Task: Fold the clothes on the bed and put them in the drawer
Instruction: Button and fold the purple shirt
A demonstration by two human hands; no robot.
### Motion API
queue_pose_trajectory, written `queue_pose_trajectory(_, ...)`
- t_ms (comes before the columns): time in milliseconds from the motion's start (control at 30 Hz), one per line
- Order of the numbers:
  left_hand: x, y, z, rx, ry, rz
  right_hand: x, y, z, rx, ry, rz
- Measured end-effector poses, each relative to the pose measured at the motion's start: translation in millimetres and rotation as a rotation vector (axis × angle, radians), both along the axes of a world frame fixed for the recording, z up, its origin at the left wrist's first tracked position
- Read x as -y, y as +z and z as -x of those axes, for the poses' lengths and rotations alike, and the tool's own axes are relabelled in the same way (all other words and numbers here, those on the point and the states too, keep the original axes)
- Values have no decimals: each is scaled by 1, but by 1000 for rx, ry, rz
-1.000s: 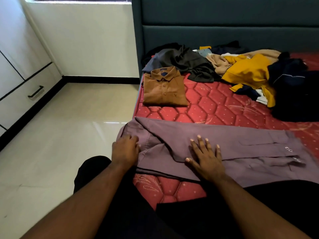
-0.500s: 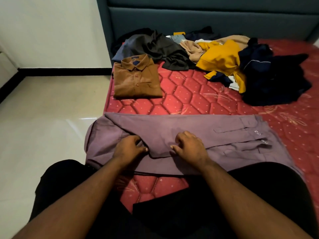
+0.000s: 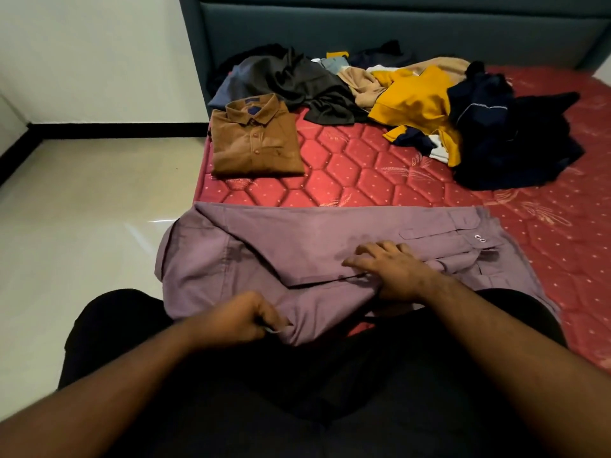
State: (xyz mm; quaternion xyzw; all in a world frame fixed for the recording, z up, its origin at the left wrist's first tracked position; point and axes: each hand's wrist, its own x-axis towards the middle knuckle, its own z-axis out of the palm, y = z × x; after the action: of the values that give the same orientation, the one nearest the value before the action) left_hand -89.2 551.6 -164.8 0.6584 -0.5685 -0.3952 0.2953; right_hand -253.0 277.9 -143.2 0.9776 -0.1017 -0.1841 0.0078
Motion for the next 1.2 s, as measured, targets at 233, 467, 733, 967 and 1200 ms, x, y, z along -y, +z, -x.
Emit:
queue_pose_trajectory(233,14,-4,14,-68,310,-347,-18,-18,-13,-122,-46,-174)
queue_pose_trajectory(467,6,16,17,281,169,231,5,5,7,-271,-207,16)
queue_pose_trajectory(733,48,47,-39,141,331,302,78,45,44,-499,-557,-9)
queue_pose_trajectory(967,100,32,-96,209,426,163,143,58,23,-499,-504,133)
queue_pose_trajectory(1200,122,-9,-142,185,505,2,199,28,-15,-432,-427,192)
